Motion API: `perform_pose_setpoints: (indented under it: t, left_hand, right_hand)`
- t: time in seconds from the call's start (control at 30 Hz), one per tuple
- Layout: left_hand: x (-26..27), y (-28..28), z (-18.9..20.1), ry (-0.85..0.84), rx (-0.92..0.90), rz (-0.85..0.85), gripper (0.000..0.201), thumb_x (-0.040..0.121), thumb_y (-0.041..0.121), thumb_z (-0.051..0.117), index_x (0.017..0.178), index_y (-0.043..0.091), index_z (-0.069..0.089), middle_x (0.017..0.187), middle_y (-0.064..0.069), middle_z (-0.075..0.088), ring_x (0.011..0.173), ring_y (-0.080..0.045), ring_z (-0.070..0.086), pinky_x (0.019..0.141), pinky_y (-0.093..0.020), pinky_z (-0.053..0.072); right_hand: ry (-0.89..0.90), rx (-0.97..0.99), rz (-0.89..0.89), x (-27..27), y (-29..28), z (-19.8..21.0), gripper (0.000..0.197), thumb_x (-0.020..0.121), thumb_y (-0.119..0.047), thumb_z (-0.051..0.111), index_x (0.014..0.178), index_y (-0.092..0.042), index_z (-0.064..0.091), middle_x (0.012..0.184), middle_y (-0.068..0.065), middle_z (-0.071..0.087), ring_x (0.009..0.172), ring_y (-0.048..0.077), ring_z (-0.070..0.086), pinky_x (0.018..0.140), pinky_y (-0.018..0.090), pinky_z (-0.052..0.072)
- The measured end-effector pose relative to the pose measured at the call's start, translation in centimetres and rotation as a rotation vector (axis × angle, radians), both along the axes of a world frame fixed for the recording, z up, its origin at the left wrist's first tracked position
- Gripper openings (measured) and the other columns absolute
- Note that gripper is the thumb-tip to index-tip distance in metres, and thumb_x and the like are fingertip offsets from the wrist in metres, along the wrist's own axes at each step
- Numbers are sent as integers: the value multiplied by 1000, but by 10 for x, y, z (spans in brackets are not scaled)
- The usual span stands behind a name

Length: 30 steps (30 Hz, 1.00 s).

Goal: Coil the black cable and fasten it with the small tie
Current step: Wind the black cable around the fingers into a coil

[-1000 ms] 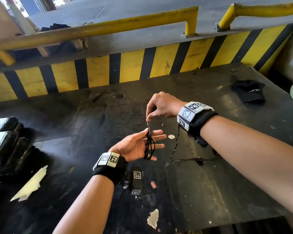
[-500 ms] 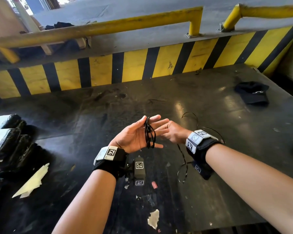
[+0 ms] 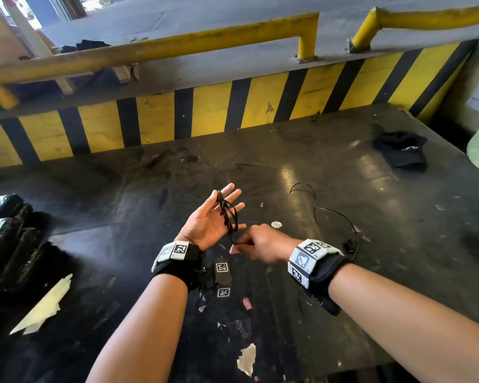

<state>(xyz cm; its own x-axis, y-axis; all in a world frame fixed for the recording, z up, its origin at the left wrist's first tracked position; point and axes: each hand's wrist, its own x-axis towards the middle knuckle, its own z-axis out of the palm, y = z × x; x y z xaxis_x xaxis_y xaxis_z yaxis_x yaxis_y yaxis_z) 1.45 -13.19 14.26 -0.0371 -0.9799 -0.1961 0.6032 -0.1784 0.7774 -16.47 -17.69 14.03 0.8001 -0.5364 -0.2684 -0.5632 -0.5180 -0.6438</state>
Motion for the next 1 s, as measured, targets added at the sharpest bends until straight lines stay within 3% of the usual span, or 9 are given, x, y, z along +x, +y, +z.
perform_pose_setpoints:
  t: [0.13,0.23,0.3,0.33,0.47,0.53,0.6,0.73,1.0]
  left_hand:
    - [2,2,-10,-113,97,54,42,105,44,37,132,29,65,156,5,48,141,-25,43,111,-60,37]
    - [1,6,-17,-179,131,20,41,105,40,42,126,20,70,134,-5,63,117,-28,58,92,-48,49]
    - [-2,10,-19,-220,139,-63,39,104,39,45,115,15,74,106,-10,68,89,-25,65,76,-43,49]
    - [-2,11,-19,-234,150,-97,37,102,40,49,110,15,74,101,-10,66,86,-22,65,74,-43,47]
    - [1,15,-24,-278,206,-201,44,102,43,47,131,17,67,143,1,59,133,-21,52,91,-50,47]
    - [1,17,-23,-254,192,-260,47,103,45,45,139,21,62,152,5,53,143,-22,45,99,-54,45]
    - [-2,19,-21,-224,179,-293,48,101,46,44,139,21,61,155,4,50,145,-25,43,100,-55,45]
    - [-7,23,-15,-124,141,-307,45,98,47,48,133,24,66,156,1,48,146,-30,42,107,-66,37]
    - [-11,27,-1,-30,61,-326,43,102,45,43,128,21,69,160,-7,41,148,-37,37,109,-72,31]
  right_hand:
    - [152,-185,93,-1,0,28,21,95,-47,60,104,-36,76,95,-1,70,98,26,67,85,37,53]
    - [175,-292,146,2,-4,53,16,94,-41,64,102,-36,77,104,-1,73,101,25,68,83,35,52]
    - [174,-362,156,5,-13,71,16,93,-42,68,103,-34,78,105,-1,74,100,24,68,78,33,49]
    - [170,-394,151,6,-20,79,18,91,-43,70,104,-34,78,106,-1,74,100,24,68,76,32,46]
    - [131,-440,101,8,-46,103,16,88,-45,73,98,-35,79,98,-6,75,94,20,67,73,30,45]
    - [120,-415,83,9,-55,108,15,88,-46,74,96,-35,80,89,-12,73,89,16,67,69,29,45]
    - [100,-392,52,11,-62,109,13,87,-46,76,92,-35,80,85,-14,72,85,12,67,63,27,43]
    - [58,-337,12,14,-72,105,13,85,-48,78,89,-36,81,85,-17,73,85,11,67,67,30,48]
    - [-6,-257,-40,18,-78,89,12,84,-49,79,90,-39,82,76,-18,69,78,7,64,61,28,47]
